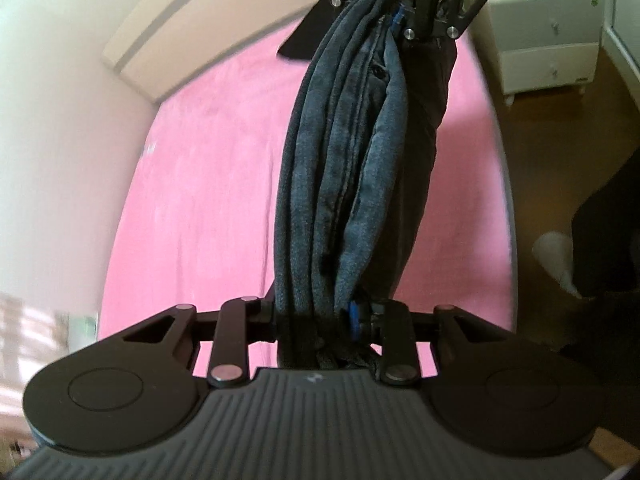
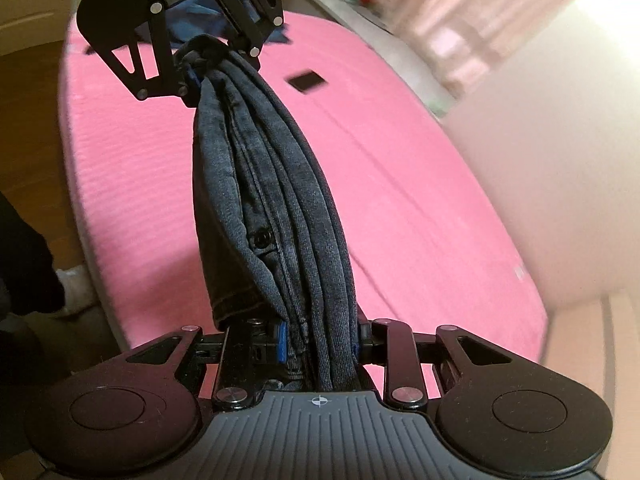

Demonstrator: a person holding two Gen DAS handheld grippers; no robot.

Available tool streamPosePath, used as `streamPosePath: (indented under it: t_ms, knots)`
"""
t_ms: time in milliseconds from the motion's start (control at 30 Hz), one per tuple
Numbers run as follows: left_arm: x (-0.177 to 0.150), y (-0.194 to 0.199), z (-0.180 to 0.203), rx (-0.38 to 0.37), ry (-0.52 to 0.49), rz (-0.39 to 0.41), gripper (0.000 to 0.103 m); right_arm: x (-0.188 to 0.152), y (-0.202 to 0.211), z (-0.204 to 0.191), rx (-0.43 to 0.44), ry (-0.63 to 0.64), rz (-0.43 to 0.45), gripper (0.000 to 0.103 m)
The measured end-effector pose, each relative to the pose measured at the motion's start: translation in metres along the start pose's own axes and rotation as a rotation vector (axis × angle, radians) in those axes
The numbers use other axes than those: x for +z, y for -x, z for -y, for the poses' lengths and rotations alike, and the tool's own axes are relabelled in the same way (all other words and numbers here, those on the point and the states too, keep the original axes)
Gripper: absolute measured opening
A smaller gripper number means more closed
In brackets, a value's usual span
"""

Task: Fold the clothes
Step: 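Lift the jeans bundle upright with both grippers, hanging it from the held edge, then swing the hanging jeans over with both grippers and lower it onto the bed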

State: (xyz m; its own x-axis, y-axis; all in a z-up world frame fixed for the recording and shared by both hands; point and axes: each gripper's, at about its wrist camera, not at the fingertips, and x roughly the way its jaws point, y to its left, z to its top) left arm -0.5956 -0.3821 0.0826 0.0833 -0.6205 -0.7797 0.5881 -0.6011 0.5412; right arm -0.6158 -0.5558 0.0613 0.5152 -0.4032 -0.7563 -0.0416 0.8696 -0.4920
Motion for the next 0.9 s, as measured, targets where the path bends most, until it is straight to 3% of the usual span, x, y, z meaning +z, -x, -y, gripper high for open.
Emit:
streamPosePath:
  t_ms: [67,500,900]
  knots:
    - [0.030,-0.010,-0.005,-0.007,-0.037,0.032,0.027,-0.013,0.014,0.012,-0.028,-0.030,-0.028,0.027]
    - [0.135,-0.039,0.015,-0.015,-0.254,0.172,0.027,-0.098,0.077,0.059,-0.145,-0.196,-0.154,0.027]
    - [0.186,-0.069,0.009,-0.002,-0.409,0.349,0.027,-0.126,0.102,0.072,-0.286,-0.290,-0.304,0.027]
